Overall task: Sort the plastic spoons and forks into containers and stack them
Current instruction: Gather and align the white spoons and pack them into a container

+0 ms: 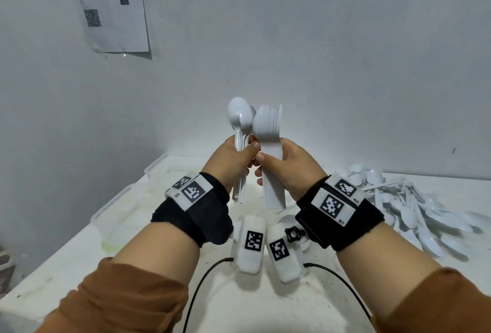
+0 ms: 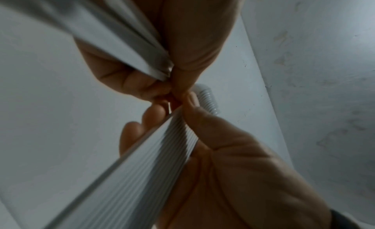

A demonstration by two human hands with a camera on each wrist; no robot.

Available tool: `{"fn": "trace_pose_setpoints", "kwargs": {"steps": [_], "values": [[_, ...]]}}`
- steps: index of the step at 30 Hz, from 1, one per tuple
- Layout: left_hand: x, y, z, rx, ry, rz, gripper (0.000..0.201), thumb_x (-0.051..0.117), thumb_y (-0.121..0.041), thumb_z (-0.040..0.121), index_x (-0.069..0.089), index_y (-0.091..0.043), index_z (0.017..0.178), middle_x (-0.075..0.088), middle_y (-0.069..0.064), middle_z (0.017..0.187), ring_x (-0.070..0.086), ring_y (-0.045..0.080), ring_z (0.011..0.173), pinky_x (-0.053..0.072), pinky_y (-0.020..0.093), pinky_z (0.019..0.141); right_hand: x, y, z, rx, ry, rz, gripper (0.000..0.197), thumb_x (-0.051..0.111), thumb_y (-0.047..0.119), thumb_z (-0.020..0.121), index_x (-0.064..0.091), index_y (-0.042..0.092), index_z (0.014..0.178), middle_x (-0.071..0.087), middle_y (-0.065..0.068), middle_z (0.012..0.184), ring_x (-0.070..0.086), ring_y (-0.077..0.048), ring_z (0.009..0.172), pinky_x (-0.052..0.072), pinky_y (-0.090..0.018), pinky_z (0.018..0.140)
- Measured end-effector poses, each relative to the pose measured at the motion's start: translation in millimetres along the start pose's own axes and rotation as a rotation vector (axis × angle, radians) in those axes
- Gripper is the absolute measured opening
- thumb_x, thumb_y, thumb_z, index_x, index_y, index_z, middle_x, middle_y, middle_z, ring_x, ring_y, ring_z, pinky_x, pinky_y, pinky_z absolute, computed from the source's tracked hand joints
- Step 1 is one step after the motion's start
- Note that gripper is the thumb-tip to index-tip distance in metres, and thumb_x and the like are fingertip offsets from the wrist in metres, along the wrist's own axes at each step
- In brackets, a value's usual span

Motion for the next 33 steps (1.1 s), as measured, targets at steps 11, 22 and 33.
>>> {"fn": "trace_pose_setpoints", "kwargs": {"steps": [11, 22, 33], "values": [[-37, 3, -2, -0.019, 0.015, -0.006, 0.023, 0.041, -0.028, 0.099, 0.062, -0.021, 0.1, 0.049, -0.006, 0.076, 0.042, 0.008, 0.056, 0.035, 0.021, 0.056, 13, 1, 4, 0.034, -0.133, 0.116, 0.012, 0.053, 0.001, 0.091, 0.054, 0.012, 0.087, 0.055, -0.005, 0.067, 0.054, -0.016, 0.058, 0.05, -0.033, 0.06], [-71, 10, -11, -0.08, 0.019, 0.063, 0.022, 0.049, -0.027, 0.093, 0.051, -0.012, 0.077, 0.039, 0.001, 0.065, 0.035, 0.016, 0.06, 0.032, 0.026, 0.059, 46, 16, 1, 0.025, -0.128, 0.083, 0.013, 0.053, 0.0, 0.09, 0.054, 0.01, 0.082, 0.055, -0.006, 0.066, 0.054, -0.018, 0.055, 0.05, -0.034, 0.058], [-67, -11, -19, -0.008, 0.06, -0.043, 0.018, 0.054, -0.022, 0.093, 0.055, -0.019, 0.076, 0.047, -0.004, 0.063, 0.046, 0.007, 0.057, 0.038, 0.017, 0.055, 60, 30, -1, 0.035, -0.09, 0.041, 0.009, 0.059, 0.007, 0.089, 0.055, 0.006, 0.082, 0.056, -0.01, 0.065, 0.056, -0.026, 0.061, 0.053, -0.049, 0.073]]}}
Point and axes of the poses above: each hand's wrist, its own z-axis towards the middle knuckle, its own x-axis out of the palm, y = z × x, the point moved 9 cm from there along z, towards the middle knuckle
